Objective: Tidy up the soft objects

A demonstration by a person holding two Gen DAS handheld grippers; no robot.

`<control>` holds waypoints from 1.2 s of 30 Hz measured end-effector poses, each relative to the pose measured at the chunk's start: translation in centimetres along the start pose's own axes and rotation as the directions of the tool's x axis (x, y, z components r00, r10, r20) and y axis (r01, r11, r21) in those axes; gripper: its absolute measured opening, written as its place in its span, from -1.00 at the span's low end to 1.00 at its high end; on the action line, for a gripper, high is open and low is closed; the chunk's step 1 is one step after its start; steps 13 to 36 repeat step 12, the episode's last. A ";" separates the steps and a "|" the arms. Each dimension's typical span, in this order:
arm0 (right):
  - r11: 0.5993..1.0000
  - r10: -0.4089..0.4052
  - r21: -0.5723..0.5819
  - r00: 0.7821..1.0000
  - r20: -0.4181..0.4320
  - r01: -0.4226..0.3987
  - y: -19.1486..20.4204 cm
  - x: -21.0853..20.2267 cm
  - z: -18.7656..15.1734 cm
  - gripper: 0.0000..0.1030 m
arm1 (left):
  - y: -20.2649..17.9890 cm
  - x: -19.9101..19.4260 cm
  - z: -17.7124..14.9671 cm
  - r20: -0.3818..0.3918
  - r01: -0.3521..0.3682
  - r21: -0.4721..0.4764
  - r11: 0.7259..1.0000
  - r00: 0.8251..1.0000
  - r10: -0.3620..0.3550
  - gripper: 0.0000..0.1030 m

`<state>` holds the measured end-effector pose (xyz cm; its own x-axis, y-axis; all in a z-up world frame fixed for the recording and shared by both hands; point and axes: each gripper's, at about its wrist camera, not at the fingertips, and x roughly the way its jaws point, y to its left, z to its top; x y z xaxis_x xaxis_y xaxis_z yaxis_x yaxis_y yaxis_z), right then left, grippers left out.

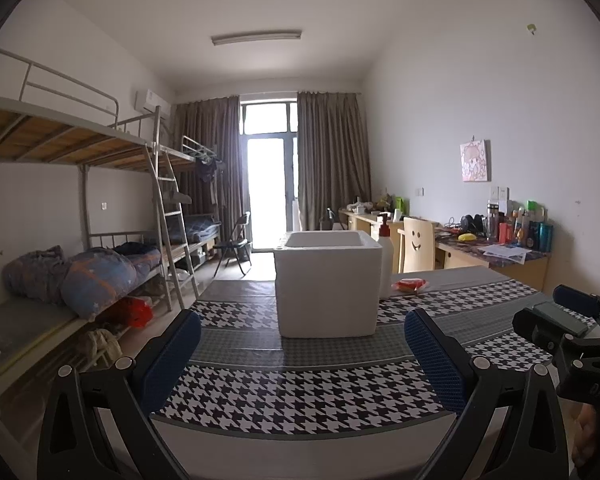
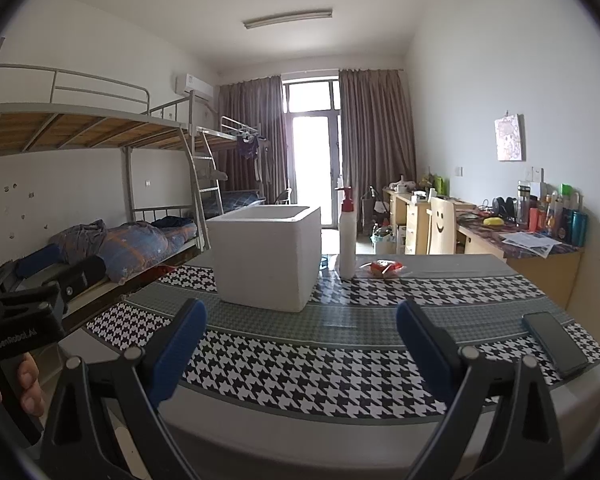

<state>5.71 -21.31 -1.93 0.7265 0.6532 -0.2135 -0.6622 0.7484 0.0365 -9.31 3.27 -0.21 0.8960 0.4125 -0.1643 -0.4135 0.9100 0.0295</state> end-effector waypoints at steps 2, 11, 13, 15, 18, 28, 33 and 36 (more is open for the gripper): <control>1.000 0.000 0.001 1.000 -0.003 0.000 -0.1 0.0 0.0 0.90 | 0.0 0.0 0.0 0.000 0.000 0.000 1.000 1.000 0.000 0.98; 1.000 0.002 -0.001 1.000 -0.003 -0.002 -0.1 0.1 0.0 0.90 | 0.0 0.0 -0.1 -0.001 0.007 0.000 1.000 1.000 -0.007 0.98; 1.000 0.003 -0.001 1.000 -0.003 -0.003 -0.1 0.1 0.0 0.90 | 0.0 0.0 -0.1 -0.002 0.007 0.001 1.000 1.000 -0.007 0.98; 1.000 0.003 -0.001 1.000 -0.003 -0.003 -0.1 0.1 0.0 0.90 | 0.0 0.0 -0.1 -0.002 0.007 0.001 1.000 1.000 -0.007 0.98; 1.000 0.003 -0.001 1.000 -0.003 -0.003 -0.1 0.1 0.0 0.90 | 0.0 0.0 -0.1 -0.002 0.007 0.001 1.000 1.000 -0.007 0.98; 1.000 0.003 -0.001 1.000 -0.003 -0.003 -0.1 0.1 0.0 0.90 | 0.0 0.0 -0.1 -0.002 0.007 0.001 1.000 1.000 -0.007 0.98; 1.000 0.003 -0.001 1.000 -0.003 -0.003 -0.1 0.1 0.0 0.90 | 0.0 0.0 -0.1 -0.002 0.007 0.001 1.000 1.000 -0.007 0.98; 1.000 0.003 -0.001 1.000 -0.003 -0.003 -0.1 0.1 0.0 0.90 | 0.0 0.0 -0.1 -0.002 0.007 0.001 1.000 1.000 -0.007 0.98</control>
